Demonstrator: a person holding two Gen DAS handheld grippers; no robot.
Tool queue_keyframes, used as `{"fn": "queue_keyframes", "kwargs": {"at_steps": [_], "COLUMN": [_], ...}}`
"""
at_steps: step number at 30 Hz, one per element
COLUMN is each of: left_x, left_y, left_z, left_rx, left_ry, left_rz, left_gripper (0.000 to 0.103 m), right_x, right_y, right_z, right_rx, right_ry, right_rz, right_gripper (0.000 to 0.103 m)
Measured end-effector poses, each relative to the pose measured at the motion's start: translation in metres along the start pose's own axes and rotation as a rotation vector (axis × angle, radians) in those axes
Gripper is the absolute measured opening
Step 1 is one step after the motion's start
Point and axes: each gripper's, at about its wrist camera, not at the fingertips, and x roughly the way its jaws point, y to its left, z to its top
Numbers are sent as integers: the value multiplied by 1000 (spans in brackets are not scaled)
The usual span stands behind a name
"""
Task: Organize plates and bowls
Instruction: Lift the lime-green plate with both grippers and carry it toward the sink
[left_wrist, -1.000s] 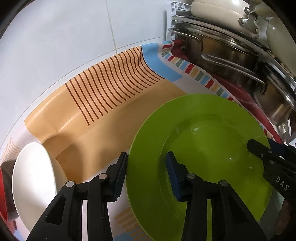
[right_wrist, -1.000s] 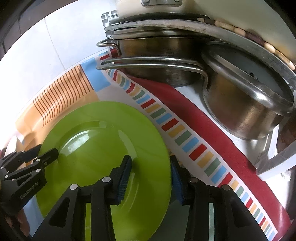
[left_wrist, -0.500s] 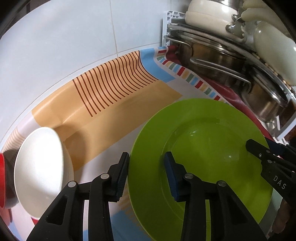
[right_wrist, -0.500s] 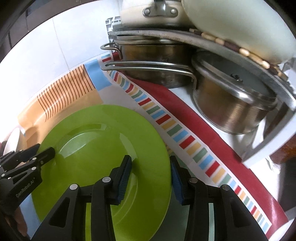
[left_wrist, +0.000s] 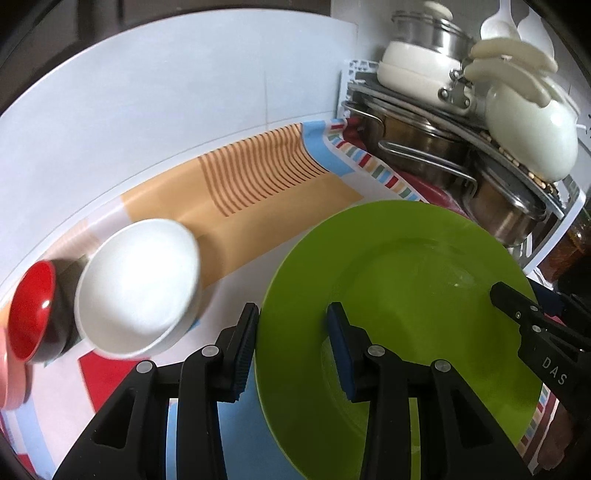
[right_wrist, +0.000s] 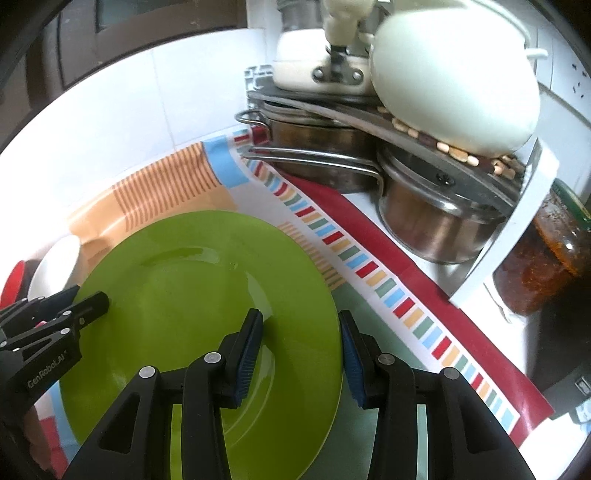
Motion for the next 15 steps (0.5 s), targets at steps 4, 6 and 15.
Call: {"fn": "queue_keyframes", "kwargs": {"at_steps": [4, 6, 15], "left_x": [-20, -30, -71], "left_y": [15, 24, 63], "left_z": [-11, -17, -48], "left_rx": [-30, -48, -127], "left_ry": [-12, -17, -42], "left_rz": [16, 26, 73], "left_gripper": [38, 38, 37], "right_x": [-20, -29, -61], "right_y": [13, 20, 60], "right_z": [-5, -8, -19], "right_rx": [-25, -41, -108], "right_ry": [-20, -31, -59], "right_rz": [13, 19, 71], "right_gripper": [42, 42, 42]}}
